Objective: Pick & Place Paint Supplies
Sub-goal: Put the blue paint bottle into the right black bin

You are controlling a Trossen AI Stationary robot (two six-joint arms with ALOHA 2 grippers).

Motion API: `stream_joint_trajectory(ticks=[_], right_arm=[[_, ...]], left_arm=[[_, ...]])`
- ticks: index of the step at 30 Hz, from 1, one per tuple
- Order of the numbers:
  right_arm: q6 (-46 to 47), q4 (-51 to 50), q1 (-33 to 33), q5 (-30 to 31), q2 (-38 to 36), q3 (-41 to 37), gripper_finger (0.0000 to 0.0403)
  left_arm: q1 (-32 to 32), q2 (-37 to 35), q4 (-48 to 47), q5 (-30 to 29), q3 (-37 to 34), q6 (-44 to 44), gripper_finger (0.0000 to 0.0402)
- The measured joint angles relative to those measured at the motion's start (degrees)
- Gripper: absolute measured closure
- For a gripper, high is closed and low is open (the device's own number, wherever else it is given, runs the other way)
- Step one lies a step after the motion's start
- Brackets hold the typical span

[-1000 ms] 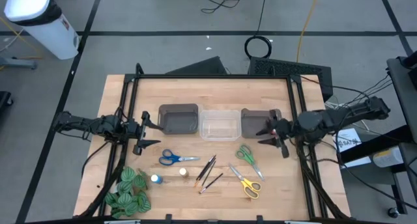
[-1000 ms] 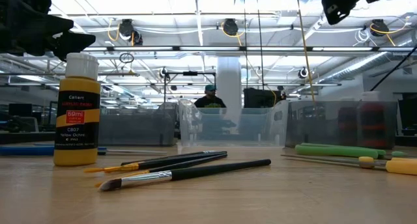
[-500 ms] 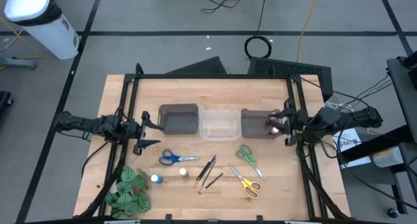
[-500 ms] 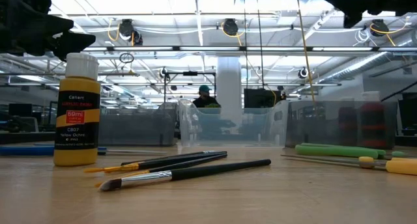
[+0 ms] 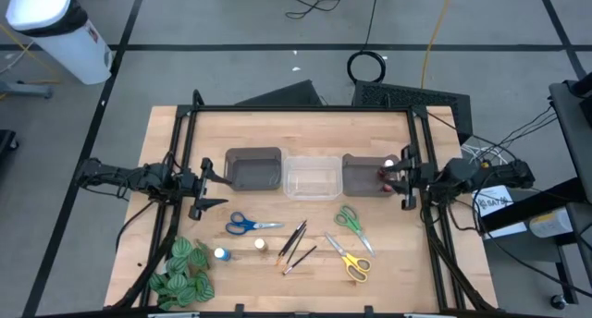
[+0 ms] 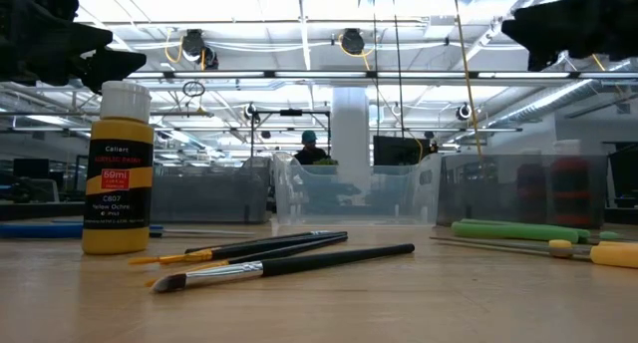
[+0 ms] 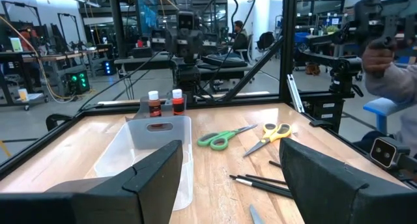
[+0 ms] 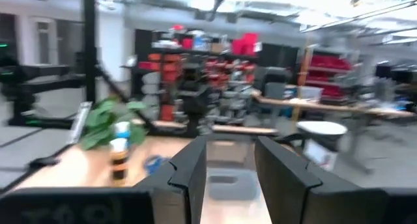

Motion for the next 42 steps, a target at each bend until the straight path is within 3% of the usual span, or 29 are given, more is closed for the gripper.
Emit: stream_joint_trajectory(ticks=[7, 22, 42], right_arm=[[1.98, 0.68, 0.04, -6.99, 0.16, -3.94, 0.0286], [-0.55, 2.94, 0.04, -7.26, 0.18, -6.36, 0.0287], [2.88, 2.52, 0.04, -7.26, 0.18, -6.50, 0.0287]], left_arm=[[0.02, 0.00, 0.00, 0.00, 0.00, 0.00, 0.0133], [0.02, -0.02, 0.00, 0.02, 0.01, 0.00, 0.0133], [0.02, 0.00, 3.29, 0.00, 0.02, 0.14, 0.0133]])
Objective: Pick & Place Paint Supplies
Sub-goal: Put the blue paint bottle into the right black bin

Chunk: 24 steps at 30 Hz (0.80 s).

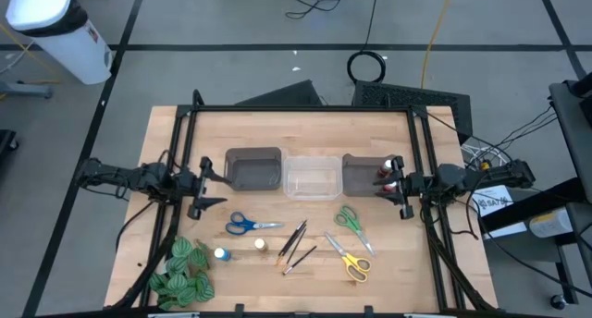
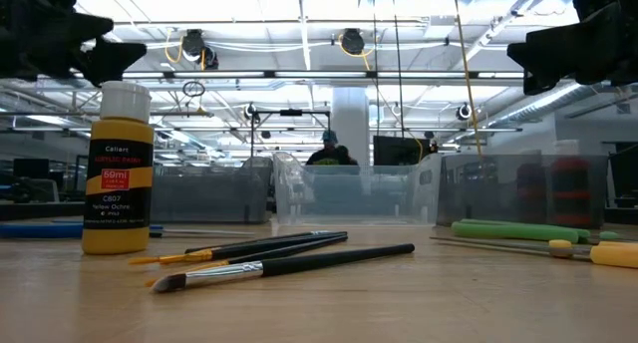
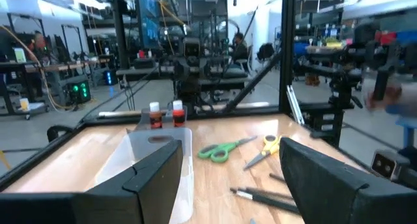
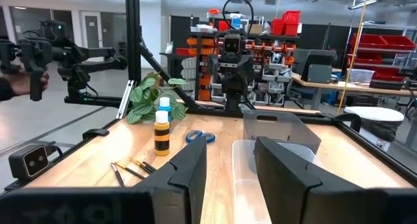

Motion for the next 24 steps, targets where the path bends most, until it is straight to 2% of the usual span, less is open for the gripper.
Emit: stream_joint_trajectory(ticks=[3, 7, 12, 17, 22, 24], right_arm=[[0.00, 0.00, 0.00, 0.00, 0.00, -0.01, 0.0287], [0.00, 0.00, 0.01, 0.00, 0.00, -0.02, 0.0287], [0.00, 0.00, 0.02, 0.00, 0.00, -0.04, 0.0287], [0.00, 0.00, 0.02, 0.00, 0.00, -0.04, 0.0287], [0.00, 0.00, 0.02, 0.00, 0.00, -0.08, 0.0287], [0.00, 0.00, 0.02, 0.00, 0.00, -0.08, 0.0287]], left_arm=[[0.00, 0.00, 3.35, 0.10, -0.02, -1.92, 0.0133], [0.00, -0.02, 8.49, 0.71, 0.00, -11.04, 0.0133], [-0.02, 0.75, 8.66, 0.81, 0.02, -18.83, 0.0133], [-0.06, 3.83, 8.33, -7.73, 0.00, -35.17, 0.0133], [-0.09, 8.09, 10.47, -8.11, 0.50, -41.83, 0.0133], [-0.30, 10.97, 10.76, -6.99, 3.32, -43.06, 0.0133]])
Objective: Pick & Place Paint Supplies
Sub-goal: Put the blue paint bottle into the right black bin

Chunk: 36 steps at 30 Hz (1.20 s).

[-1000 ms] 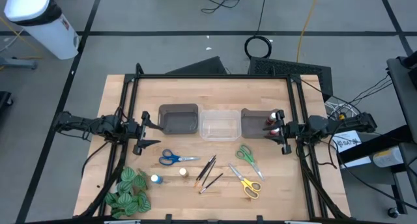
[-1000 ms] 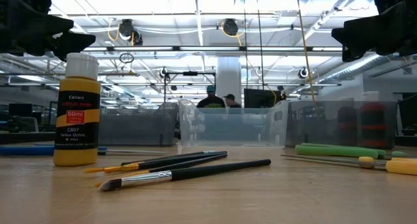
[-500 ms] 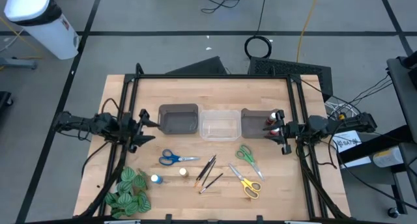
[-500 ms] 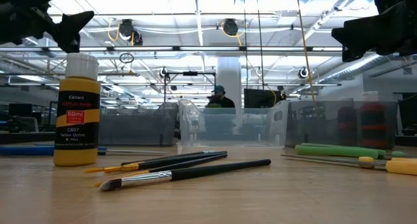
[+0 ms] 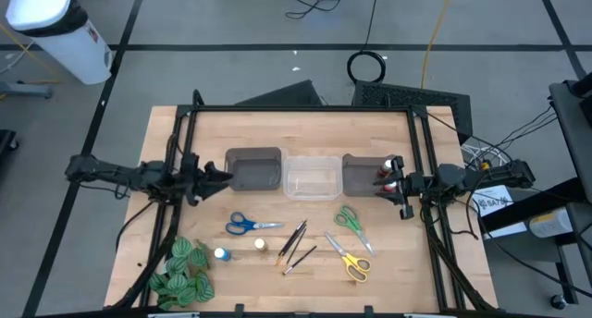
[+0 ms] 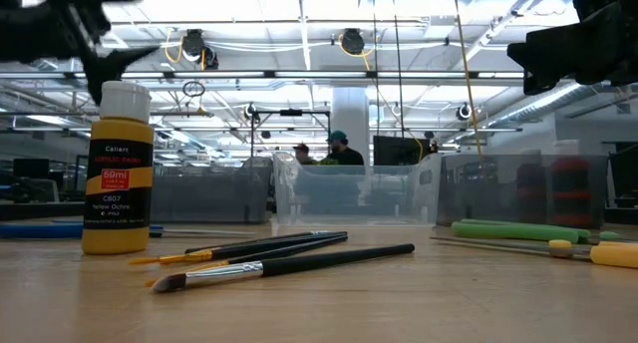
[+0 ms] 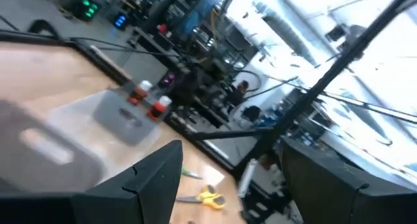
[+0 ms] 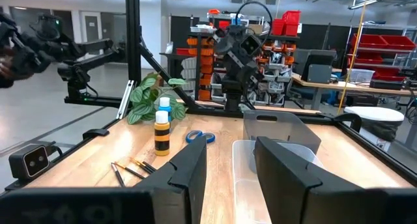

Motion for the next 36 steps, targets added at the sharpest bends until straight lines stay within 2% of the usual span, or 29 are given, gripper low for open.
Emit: stream_joint_trajectory(ticks=[3, 7, 12, 15, 19, 25, 32, 36], right_arm=[[0.01, 0.00, 0.00, 0.00, 0.00, 0.00, 0.0287], [0.00, 0.02, 0.00, 0.00, 0.00, 0.00, 0.0287], [0.01, 0.02, 0.00, 0.00, 0.00, 0.00, 0.0286], [0.00, 0.00, 0.00, 0.00, 0.00, 0.00, 0.0286], [0.00, 0.02, 0.00, 0.00, 0.00, 0.00, 0.0286], [0.01, 0.02, 0.00, 0.00, 0.00, 0.00, 0.0286], [0.00, 0.02, 0.00, 0.00, 0.00, 0.00, 0.0286], [0.01, 0.02, 0.00, 0.00, 0.00, 0.00, 0.0286]], left_arm=[[-1.02, 5.36, -7.48, 1.28, 8.76, 0.27, 0.0133], [-2.66, 17.13, -27.73, 0.93, 25.64, -2.54, 0.0133], [-5.57, 34.46, -55.05, 3.84, 45.80, -14.23, 0.0133], [-7.24, 43.48, -64.71, 7.61, 53.49, -22.68, 0.0133], [-10.62, 52.27, -68.43, 11.77, 58.27, -32.32, 0.0133], [-15.77, 62.37, -69.27, 17.52, 59.82, -45.53, 0.0133], [-20.85, 68.20, -71.87, 20.46, 59.82, -59.88, 0.0133], [-23.19, 69.18, -73.65, 18.15, 59.82, -65.43, 0.0133]])
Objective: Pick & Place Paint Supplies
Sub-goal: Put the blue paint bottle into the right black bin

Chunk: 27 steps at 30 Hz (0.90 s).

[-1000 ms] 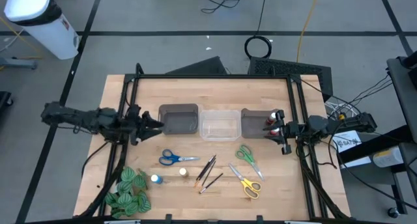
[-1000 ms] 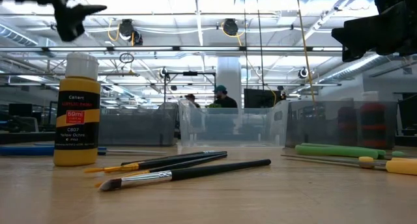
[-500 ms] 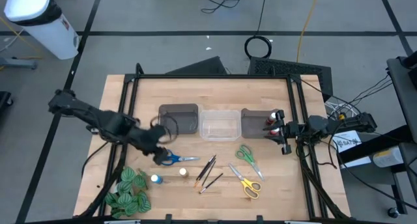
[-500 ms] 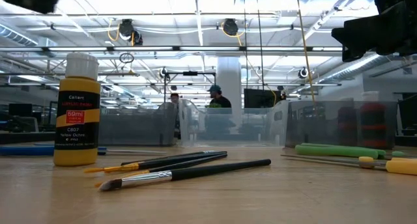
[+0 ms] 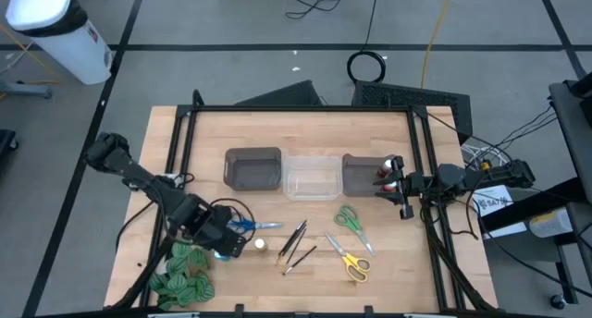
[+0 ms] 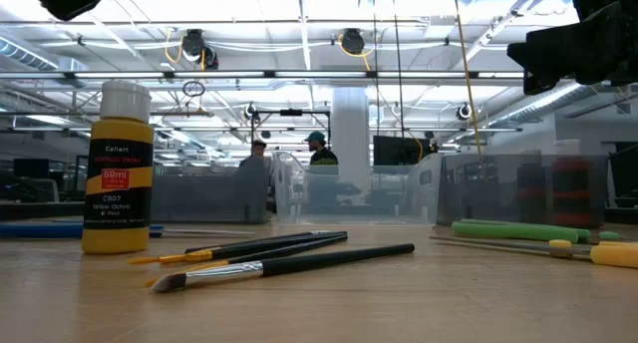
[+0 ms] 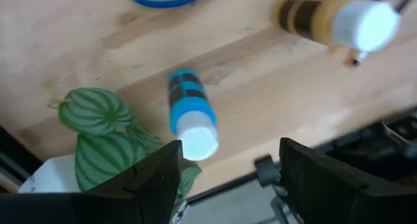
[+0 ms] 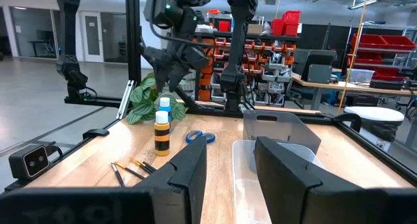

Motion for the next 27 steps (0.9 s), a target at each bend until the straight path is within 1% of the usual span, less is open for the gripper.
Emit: stream_joint_trajectory(ticks=[9, 12, 15, 18, 23, 27], right_arm=[[0.00, 0.00, 0.00, 0.00, 0.00, 0.00, 0.0286], [0.00, -0.01, 0.00, 0.00, 0.00, 0.00, 0.0286], [0.01, -0.01, 0.00, 0.00, 0.00, 0.00, 0.0286], [0.01, -0.02, 0.00, 0.00, 0.00, 0.00, 0.0286], [0.00, 0.00, -0.01, 0.00, 0.00, 0.00, 0.0286], [-0.01, 0.00, 0.00, 0.00, 0.00, 0.00, 0.0286]], left_arm=[[-5.39, 4.59, -0.52, -2.01, 0.00, -9.12, 0.0133], [-5.71, 5.63, -0.58, -2.38, -0.02, -9.21, 0.0133], [-5.95, 6.53, -0.59, -5.10, -0.02, -9.42, 0.0133], [-5.98, 7.37, -0.57, -6.31, -0.02, -8.70, 0.0133], [-5.99, 7.98, -0.60, -3.17, -0.02, -8.00, 0.0133], [-6.39, 7.93, -0.93, -3.27, -0.02, -8.26, 0.0133]])
